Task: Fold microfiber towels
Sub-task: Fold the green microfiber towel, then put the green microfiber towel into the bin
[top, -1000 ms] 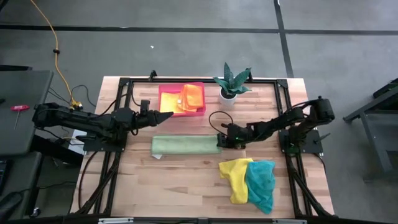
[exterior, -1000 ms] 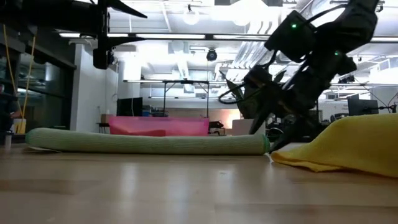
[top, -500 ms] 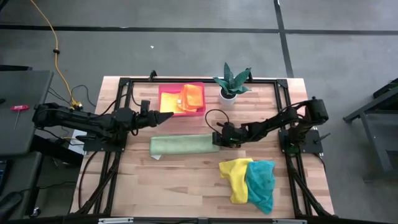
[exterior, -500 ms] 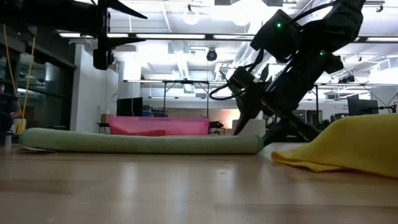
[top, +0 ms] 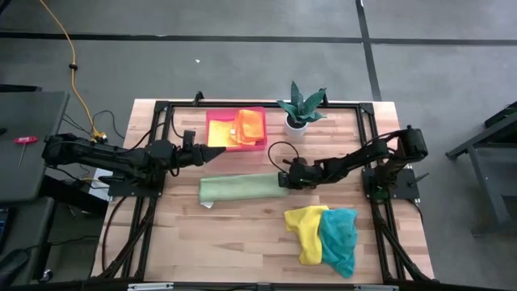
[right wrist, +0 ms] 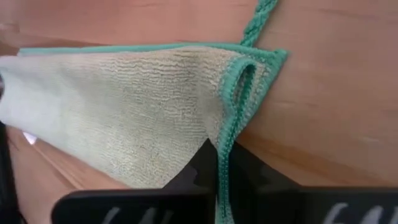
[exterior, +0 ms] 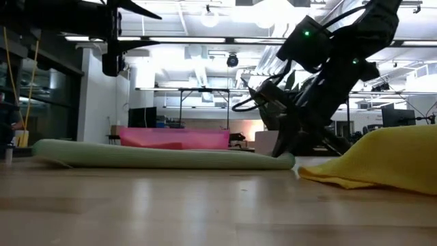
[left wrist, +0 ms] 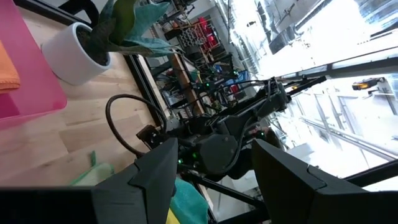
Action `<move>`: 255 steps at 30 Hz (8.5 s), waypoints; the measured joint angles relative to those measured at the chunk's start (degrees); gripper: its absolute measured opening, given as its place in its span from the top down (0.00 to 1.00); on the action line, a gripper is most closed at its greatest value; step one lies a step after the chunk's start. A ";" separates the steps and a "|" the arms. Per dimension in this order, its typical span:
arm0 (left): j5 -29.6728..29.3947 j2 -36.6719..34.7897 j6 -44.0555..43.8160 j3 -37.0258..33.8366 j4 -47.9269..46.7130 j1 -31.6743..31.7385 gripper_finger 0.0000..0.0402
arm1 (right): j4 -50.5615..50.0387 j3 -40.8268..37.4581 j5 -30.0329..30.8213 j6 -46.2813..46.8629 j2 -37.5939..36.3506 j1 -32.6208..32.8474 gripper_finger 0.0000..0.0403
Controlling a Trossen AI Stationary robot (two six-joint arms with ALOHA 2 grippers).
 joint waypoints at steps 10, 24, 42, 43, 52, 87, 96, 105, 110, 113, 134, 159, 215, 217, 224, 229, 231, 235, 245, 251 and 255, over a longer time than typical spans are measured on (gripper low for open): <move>3.54 0.00 0.00 -0.02 0.00 -0.04 0.51 | -14.07 -10.28 3.63 3.39 -19.12 1.27 1.00; 3.02 0.70 2.99 -0.02 -0.98 -0.02 0.51 | -48.32 -12.58 7.61 6.78 -48.68 2.80 1.00; 2.67 0.70 2.96 -0.02 -2.36 -0.02 0.51 | -46.64 -1.86 12.14 2.38 -46.01 2.77 1.00; 2.60 0.70 2.97 -0.02 -2.40 -0.02 0.51 | -45.47 -1.64 12.11 2.04 -44.82 2.77 1.00; 2.25 0.70 2.97 -0.02 -2.64 -0.02 0.51 | -24.47 -1.63 11.67 1.90 -31.53 2.75 1.00; 8.25 37.20 3.87 6.84 -15.14 -3.79 1.00 | 1.49 -1.68 6.01 1.14 -14.57 2.78 1.00; 9.36 50.52 1.86 15.37 -13.75 -2.58 1.00 | 1.64 -1.68 5.99 0.07 -14.59 2.78 1.00; 9.44 51.89 1.90 17.12 -13.63 -2.58 1.00 | 1.71 2.17 5.33 -2.98 -13.74 2.64 1.00; 9.39 52.00 1.86 17.05 -12.68 -2.58 1.00 | 1.83 5.60 5.13 -4.39 -10.08 2.66 1.00; 9.39 52.00 1.85 17.03 -12.43 -2.58 1.00 | 1.81 7.30 5.97 -3.90 -7.52 2.64 1.00; 10.08 52.04 1.53 16.96 -11.54 -2.62 1.00 | 4.98 15.28 6.36 0.92 5.84 1.03 1.00; 11.65 50.72 2.35 16.98 -11.37 -1.45 1.00 | 8.82 15.24 3.05 -11.03 1.96 -3.81 0.56; 1.74 56.96 39.90 42.45 -45.80 -1.32 0.98 | -40.11 15.22 13.90 -31.34 -26.96 -2.40 0.56; 1.86 56.96 38.38 42.31 -47.82 -2.05 0.98 | -40.14 15.22 13.90 -31.34 -26.96 -2.40 0.56; 2.55 56.96 30.87 39.85 -48.94 -5.16 0.99 | -40.24 15.22 14.34 -31.36 -26.96 -2.40 0.56; 4.09 56.76 28.82 39.60 -51.35 -7.08 0.99 | -40.22 15.22 14.33 -31.36 -26.96 -2.40 0.56; 5.65 56.09 28.45 39.56 -53.05 -7.80 0.99 | -40.24 15.22 14.32 -31.29 -26.96 -2.40 0.56; 7.72 54.06 28.46 39.50 -56.89 -9.48 0.99 | -40.22 15.22 14.32 -31.26 -26.96 -2.40 0.56; 12.13 45.24 32.17 39.41 -62.52 -9.99 0.99 | -40.24 15.22 14.32 -31.36 -26.96 -2.40 0.56; 10.72 38.29 41.31 39.48 -59.99 -3.63 0.90 | -40.24 15.22 14.32 -31.36 -26.96 -2.40 0.56; 19.68 38.98 47.38 39.43 -55.89 2.49 0.74 | -40.28 15.22 14.32 -31.32 -26.96 -2.40 0.56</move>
